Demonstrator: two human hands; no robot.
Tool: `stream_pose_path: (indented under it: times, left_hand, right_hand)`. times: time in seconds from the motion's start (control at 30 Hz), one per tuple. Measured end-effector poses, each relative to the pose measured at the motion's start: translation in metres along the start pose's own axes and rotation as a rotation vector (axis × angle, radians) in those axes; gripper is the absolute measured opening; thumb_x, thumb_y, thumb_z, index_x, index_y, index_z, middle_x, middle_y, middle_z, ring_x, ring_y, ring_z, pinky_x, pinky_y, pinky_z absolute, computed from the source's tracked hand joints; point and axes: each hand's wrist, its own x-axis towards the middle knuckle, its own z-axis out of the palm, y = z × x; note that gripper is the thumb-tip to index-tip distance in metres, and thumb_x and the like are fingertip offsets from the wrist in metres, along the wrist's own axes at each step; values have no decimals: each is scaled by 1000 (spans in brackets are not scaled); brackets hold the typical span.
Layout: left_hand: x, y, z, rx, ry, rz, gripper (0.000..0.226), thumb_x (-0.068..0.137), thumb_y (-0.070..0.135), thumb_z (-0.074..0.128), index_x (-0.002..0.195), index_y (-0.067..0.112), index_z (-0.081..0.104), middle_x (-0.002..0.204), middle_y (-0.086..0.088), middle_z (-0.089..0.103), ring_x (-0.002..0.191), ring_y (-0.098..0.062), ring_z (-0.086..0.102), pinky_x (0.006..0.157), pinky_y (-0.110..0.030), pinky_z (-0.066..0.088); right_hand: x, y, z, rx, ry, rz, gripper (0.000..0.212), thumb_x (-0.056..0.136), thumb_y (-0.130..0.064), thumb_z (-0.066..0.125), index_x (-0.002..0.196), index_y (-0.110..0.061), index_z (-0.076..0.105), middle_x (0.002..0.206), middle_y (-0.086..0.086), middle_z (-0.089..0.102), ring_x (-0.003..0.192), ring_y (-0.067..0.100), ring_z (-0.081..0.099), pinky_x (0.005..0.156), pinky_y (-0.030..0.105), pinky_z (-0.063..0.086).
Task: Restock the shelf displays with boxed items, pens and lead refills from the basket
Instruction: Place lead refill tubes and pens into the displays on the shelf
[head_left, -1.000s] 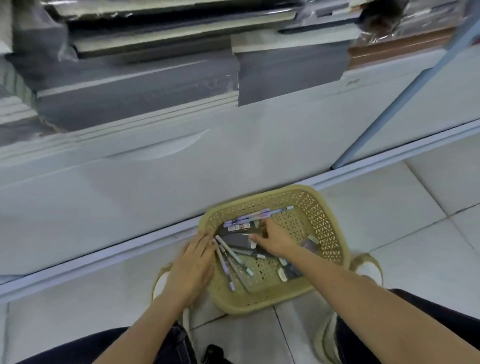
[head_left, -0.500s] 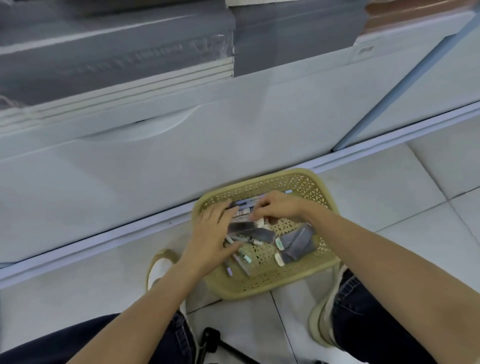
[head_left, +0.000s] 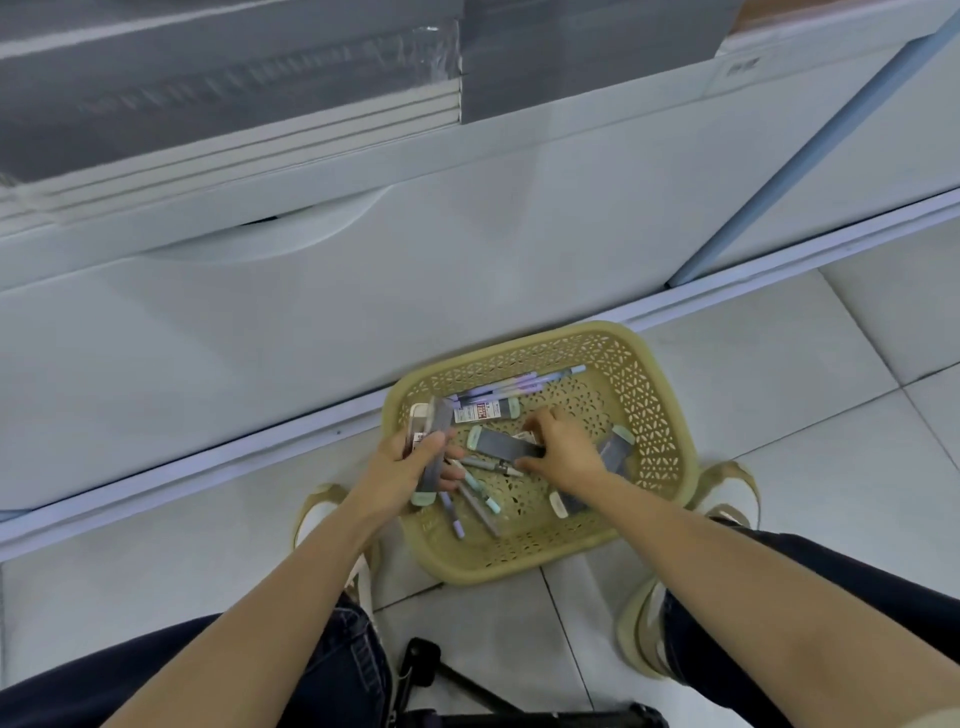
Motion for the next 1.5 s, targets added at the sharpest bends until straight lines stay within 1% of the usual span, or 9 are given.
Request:
stream_pose_path:
  times: [0.17,0.4,0.53,0.67,0.83,0.97,1.07,1.27,1.5]
  left_hand:
    - [4,-5,0,-92,37,-35,28,101,18,48,110,-4,62,96,-16,74,80,-25,71,72,-32,60]
    - [4,-1,1,-166,24,-53,26,96,7,55,119,-4,57,98,-13,74,83,-22,72,74,-32,60]
    - [-2,4,7,-144,22,-80,30,93,0,58,121,-8,56,97,-13,73,75,-19,73,68,-28,60]
    - [-6,12,12,-129,45,-95,30,89,0,63,117,-9,57,94,-18,72,66,-17,72,62,-26,60]
    - [-8,24,20,-121,-61,-92,27,86,3,68,112,-1,62,95,-20,73,75,-23,73,65,-29,60]
    - [-7,28,12,-133,-132,-99,29,81,6,72,109,3,64,96,-21,73,77,-25,72,68,-29,60]
    - [-4,31,2,-168,33,-87,28,80,2,73,106,2,63,78,-16,74,66,-20,72,55,-22,55]
    - [-1,36,1,-188,158,-129,13,82,7,74,93,5,68,68,-10,72,52,-14,66,40,-17,44]
    - [-1,37,8,-311,127,-80,10,89,2,63,98,-2,62,63,-10,68,47,-9,60,41,-14,40]
  right_hand:
    - [6,2,0,-162,-5,-102,55,80,-33,77,120,-10,48,115,11,59,104,28,58,82,36,49]
    - [-4,5,-10,-257,-5,-171,29,84,-34,63,100,-10,58,94,7,61,85,26,60,70,35,49]
    - [-3,-2,-19,206,-5,-20,15,88,-12,60,92,1,67,81,13,67,73,22,61,67,36,51]
    - [-8,-18,-45,718,-175,-139,11,95,-15,59,90,-8,66,74,-4,62,65,6,56,66,25,50]
    - [-7,-40,-58,1078,-260,-252,22,93,-19,63,111,-7,65,101,3,70,92,18,67,80,30,55]
    - [-7,-43,-60,1127,-205,-246,15,93,-12,62,107,-8,64,100,6,72,89,18,69,74,28,55]
    - [-11,-34,-65,1070,-204,-218,20,91,-14,64,111,-11,63,96,3,74,82,15,70,69,26,56]
    - [-21,-42,-58,892,-320,-362,32,90,-21,68,122,-19,62,118,-1,69,105,14,66,82,22,51]
    - [-20,-47,-55,931,-323,-284,25,93,-21,63,118,-20,65,105,-6,73,94,11,68,79,24,53]
